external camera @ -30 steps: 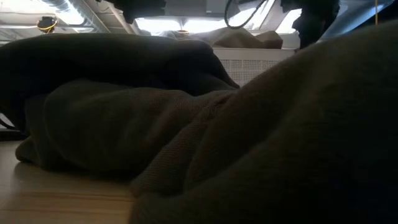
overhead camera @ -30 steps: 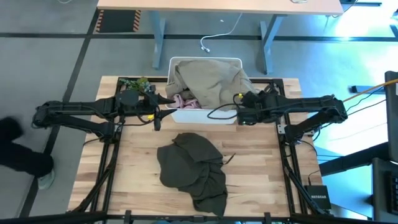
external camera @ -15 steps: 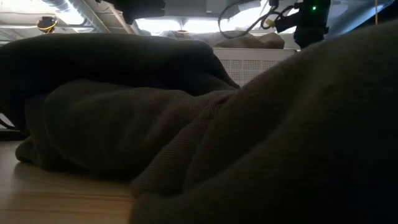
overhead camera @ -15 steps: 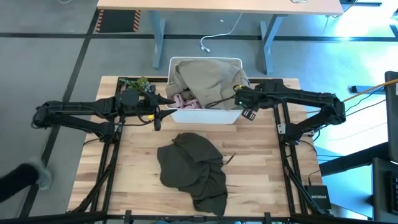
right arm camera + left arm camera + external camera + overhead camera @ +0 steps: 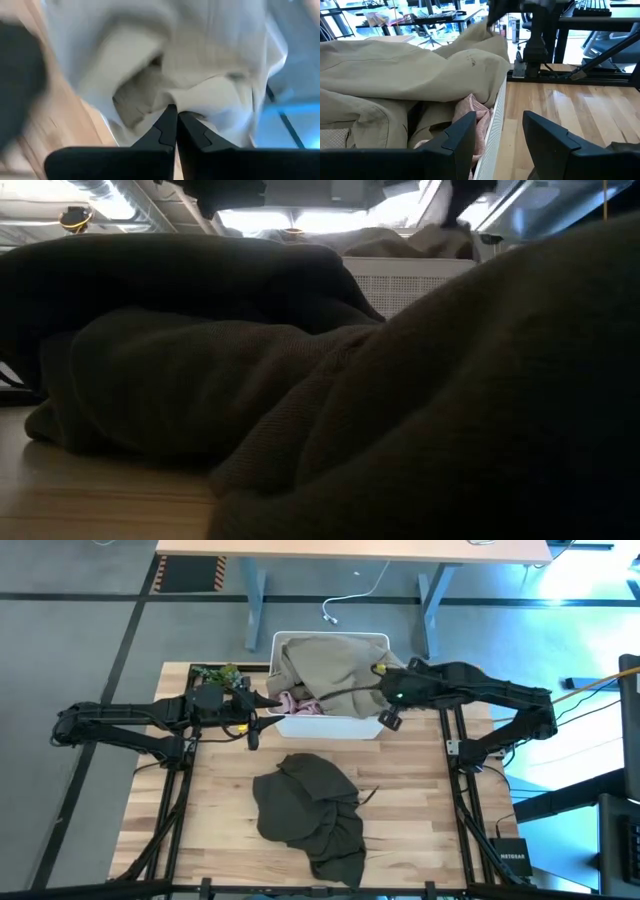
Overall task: Sort clothes
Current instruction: Put the brown shorts into the white laundry bin
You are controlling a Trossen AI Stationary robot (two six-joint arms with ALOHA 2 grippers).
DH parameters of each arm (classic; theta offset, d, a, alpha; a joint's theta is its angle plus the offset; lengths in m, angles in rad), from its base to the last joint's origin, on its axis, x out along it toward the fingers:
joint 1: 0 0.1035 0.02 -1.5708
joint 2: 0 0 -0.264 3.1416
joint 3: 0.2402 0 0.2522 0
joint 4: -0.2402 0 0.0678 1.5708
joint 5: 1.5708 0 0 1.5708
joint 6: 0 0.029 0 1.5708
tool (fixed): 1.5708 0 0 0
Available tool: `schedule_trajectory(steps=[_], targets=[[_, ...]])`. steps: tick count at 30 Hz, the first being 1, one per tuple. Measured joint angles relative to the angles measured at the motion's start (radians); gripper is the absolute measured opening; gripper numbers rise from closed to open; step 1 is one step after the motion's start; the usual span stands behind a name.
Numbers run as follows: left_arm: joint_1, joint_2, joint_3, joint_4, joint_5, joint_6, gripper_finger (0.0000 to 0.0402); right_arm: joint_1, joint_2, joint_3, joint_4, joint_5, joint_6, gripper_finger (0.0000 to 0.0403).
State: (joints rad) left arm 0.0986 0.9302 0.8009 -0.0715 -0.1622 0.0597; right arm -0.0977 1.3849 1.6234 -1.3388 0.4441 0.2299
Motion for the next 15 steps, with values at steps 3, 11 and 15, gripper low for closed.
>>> schedule_trajectory(steps=[3,11,15], targets=[[0.000,0.000,0.000,0.001,0.000,-0.005,0.0157,0.007,-0.001,0.051,0.143,-0.002,-0.035,0.0005],[0.000,0.000,0.000,0.007,0.000,-0.001,0.0157,-0.016,0.053,0.050,0.654,-0.030,-0.232,0.0004],[0.000,0.000,0.000,0.009,0.000,0.000,0.0157,-0.076,0.148,0.050,0.751,-0.070,-0.239,0.0005]])
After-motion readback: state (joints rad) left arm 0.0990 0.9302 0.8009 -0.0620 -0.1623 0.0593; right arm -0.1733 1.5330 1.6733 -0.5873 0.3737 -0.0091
